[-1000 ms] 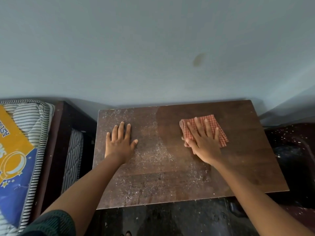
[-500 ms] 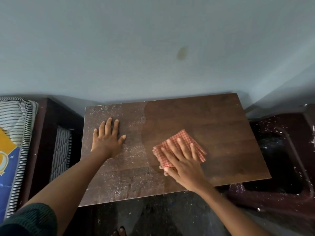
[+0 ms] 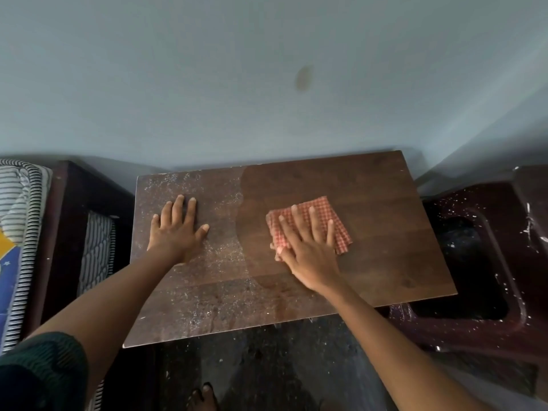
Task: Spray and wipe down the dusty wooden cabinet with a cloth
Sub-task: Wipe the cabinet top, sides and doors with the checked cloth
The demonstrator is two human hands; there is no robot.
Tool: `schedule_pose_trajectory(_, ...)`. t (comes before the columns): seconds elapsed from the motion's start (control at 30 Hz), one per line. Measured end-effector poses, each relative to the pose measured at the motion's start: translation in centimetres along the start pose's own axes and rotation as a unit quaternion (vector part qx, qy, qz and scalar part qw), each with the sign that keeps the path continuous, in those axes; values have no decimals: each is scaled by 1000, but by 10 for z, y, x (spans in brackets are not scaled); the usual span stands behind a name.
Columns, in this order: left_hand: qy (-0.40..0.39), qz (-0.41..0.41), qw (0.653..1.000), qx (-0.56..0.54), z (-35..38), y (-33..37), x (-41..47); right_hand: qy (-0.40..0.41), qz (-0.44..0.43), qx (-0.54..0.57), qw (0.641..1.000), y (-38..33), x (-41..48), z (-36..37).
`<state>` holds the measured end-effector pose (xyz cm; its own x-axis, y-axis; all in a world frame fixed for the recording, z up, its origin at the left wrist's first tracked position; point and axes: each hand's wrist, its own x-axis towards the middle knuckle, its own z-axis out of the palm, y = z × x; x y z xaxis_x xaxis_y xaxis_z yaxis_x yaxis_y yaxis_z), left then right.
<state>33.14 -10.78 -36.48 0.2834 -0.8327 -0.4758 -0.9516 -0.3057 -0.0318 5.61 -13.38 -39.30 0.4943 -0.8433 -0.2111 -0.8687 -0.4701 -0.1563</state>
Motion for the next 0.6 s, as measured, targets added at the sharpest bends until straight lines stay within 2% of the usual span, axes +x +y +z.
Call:
schedule_pose_trajectory(0.17, 11, 1, 1000, -1, 2, -3, 0, -20, -117, -70, 990, 40, -63, 10)
schedule_pose_trajectory(0.23, 15, 0, 1000, -4, 3, -2, 0, -18, -95, -78, 992, 73, -75, 9)
schedule_pose_trajectory(0.3, 24, 0, 1000, -2, 5, 0, -1, -30, -22, -66, 997, 94, -74, 5)
schedule_pose_trajectory(0.43, 38, 0, 999, -8, 10, -1, -2, -11, 86, -19, 996, 75, -41, -2)
schedule_pose_trajectory(0.5, 40, -2, 999, -10, 11, -1, -1, -14, 83, 1, 996, 46, -24, -2)
schedule_pose_trajectory(0.6, 38, -1, 999, -3, 10, -1, 0, -23, 14, -4, 1000, -1, -21, 6)
